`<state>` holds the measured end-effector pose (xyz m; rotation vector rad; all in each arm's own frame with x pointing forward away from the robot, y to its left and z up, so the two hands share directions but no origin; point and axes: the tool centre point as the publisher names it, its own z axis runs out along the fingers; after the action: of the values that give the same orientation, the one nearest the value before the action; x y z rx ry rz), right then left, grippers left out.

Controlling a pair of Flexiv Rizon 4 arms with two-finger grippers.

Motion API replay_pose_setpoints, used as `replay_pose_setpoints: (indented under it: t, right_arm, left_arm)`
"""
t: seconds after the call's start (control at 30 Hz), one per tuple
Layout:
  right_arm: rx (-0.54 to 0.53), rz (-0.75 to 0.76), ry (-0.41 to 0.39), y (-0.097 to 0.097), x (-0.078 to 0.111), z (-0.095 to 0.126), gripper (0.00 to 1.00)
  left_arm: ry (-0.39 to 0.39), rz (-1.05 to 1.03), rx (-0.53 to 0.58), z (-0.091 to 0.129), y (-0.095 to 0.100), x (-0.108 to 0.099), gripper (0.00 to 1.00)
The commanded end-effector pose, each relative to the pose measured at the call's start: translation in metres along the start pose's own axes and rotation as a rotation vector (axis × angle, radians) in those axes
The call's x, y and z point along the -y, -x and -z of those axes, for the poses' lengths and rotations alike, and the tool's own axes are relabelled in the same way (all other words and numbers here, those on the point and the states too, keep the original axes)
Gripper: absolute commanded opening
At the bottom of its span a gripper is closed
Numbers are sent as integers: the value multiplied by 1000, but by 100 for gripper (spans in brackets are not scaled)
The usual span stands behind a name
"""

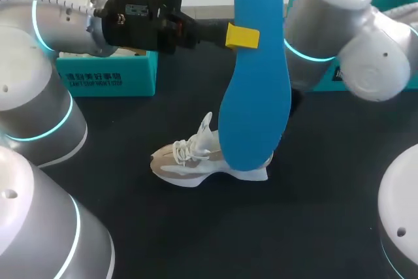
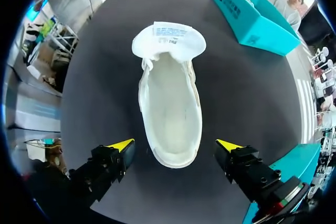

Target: Take the shoe out of the shoebox, open the shoe tongue, remove and reinsert the insole, then place the shoe into the shoebox

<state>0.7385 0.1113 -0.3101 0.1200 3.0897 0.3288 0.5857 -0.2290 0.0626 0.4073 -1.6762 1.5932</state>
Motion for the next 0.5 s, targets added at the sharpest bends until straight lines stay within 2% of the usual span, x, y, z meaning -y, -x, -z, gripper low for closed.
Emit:
replay_pose_setpoints:
  t: [0.03,0.5]
  right_arm:
    - [-3,-1,-55,2,-5,-4,100]
    - [-45,-35,-65,1,-6,-6,100]
  left_arm:
    - [0,-1,0,-1,1,-1,0]
    - [0,-1,0,-1,1,-1,0]
